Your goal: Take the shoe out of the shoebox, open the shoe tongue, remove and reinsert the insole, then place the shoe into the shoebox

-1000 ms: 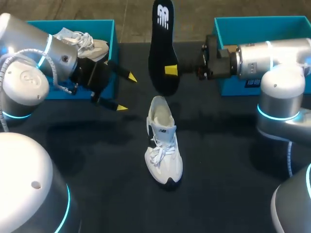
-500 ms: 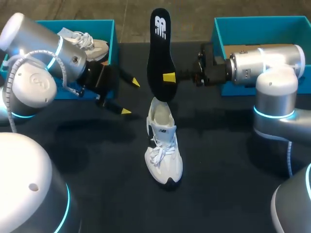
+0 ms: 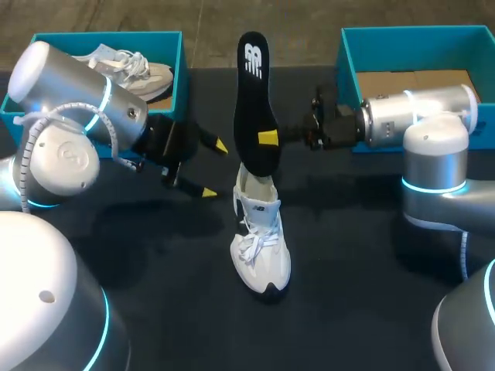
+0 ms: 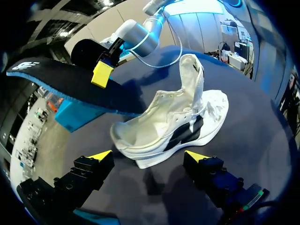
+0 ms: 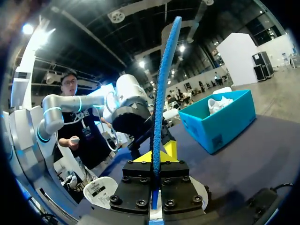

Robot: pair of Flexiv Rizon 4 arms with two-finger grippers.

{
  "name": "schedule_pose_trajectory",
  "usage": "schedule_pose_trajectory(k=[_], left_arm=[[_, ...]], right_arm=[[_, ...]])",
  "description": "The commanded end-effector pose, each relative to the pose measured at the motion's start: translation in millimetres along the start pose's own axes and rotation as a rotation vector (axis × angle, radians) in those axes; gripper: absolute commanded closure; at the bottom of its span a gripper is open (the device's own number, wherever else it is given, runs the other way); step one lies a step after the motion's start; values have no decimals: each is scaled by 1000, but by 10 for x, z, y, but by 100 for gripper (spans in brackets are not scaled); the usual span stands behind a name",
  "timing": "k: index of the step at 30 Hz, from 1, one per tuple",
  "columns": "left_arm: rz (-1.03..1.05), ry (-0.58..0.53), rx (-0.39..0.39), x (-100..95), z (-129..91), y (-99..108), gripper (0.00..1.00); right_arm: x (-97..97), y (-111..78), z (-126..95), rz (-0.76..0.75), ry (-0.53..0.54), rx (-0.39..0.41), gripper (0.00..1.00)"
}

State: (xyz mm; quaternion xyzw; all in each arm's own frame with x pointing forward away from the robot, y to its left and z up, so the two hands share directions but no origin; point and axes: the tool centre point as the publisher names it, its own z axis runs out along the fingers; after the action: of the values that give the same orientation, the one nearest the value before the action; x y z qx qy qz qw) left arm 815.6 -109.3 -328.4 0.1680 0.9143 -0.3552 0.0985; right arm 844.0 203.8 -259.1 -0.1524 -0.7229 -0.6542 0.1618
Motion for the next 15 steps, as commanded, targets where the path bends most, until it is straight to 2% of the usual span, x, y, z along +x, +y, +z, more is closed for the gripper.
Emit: schedule_pose_trajectory(k=[1, 15], left_arm=[[-21, 22, -33, -7, -65, -85, 0], [-35, -6, -48, -44, -76, -171, 0]], right_arm=[[-74, -72, 81, 6, 11, 1, 100], [-201, -299, 140, 19, -3, 26, 100]])
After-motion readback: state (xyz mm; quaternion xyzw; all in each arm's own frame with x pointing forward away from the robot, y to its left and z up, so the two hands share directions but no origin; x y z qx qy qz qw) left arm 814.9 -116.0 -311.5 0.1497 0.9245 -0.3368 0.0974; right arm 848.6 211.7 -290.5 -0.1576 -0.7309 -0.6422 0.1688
